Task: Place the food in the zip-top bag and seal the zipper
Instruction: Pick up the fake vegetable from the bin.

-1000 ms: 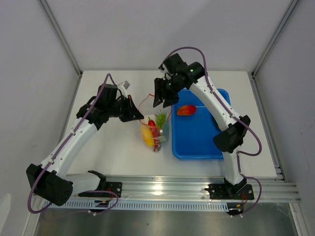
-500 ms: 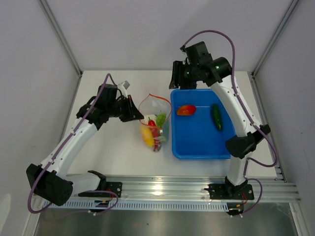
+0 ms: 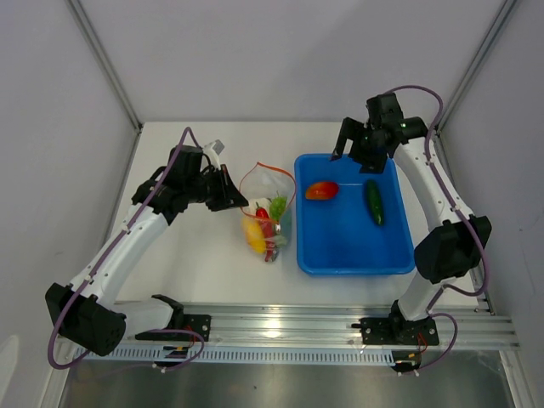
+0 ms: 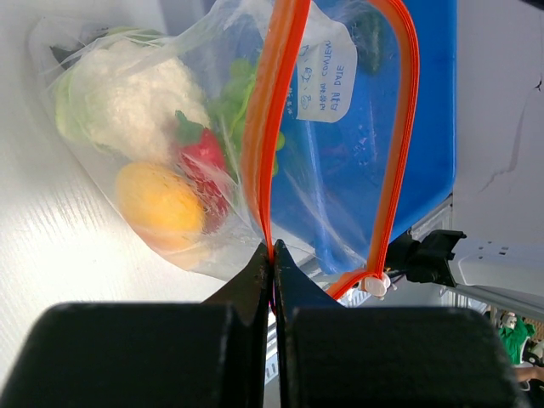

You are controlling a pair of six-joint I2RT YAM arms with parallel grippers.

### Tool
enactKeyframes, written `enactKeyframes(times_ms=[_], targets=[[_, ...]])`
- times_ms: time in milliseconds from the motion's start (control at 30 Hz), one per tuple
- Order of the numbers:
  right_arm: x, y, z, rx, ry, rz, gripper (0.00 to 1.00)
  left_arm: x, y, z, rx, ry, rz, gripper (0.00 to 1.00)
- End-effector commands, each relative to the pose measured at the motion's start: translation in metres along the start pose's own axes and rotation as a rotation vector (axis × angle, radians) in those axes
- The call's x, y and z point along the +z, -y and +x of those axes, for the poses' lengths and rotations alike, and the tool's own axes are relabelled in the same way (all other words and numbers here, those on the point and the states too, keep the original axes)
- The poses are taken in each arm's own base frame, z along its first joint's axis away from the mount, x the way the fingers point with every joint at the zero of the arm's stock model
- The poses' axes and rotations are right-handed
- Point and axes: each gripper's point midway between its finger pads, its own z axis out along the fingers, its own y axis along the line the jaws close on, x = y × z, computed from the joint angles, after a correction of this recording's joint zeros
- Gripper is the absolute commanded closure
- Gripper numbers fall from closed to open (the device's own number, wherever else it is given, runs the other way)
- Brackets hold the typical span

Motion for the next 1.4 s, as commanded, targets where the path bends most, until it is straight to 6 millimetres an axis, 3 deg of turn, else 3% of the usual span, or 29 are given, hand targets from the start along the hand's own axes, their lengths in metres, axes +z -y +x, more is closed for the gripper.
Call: enactKeyframes(times_ms=[0,67,233,567,633,1000,1367], targets=[[-0.017,0.011,-0.019,-0.015,0.151,0.040,0.01,-0.012,0.008,-0.009,0.048,0.048,0.025,0.99],[-0.013,0.025,-0.023,-0.032,0.181,0.071,0.01,-0.012,0.008,-0.009,0.050,0.050,0.026,0.99],[0.010,0.074,-0.011,-0.138,0.142,0.259,0.01,-0.011,0.009,-0.010,0.051,0.051,0.028,1.00],[0.044,0.138,0.007,-0.257,0.102,0.512,0.04,-0.006,0.008,-0.009,0.039,0.038,0.031,0.99],[0.050,0.139,0.005,-0.255,0.139,0.512,0.05,-0.006,0.009,-0.008,0.033,0.036,0.038,0.99],[0.093,0.155,0.032,-0.327,0.101,0.594,0.09,-0.005,0.006,-0.006,0.026,0.034,0.034,1.00],[0.118,0.175,0.042,-0.332,0.045,0.685,0.10,-0.006,0.005,-0.008,0.036,0.038,0.030,0.99]])
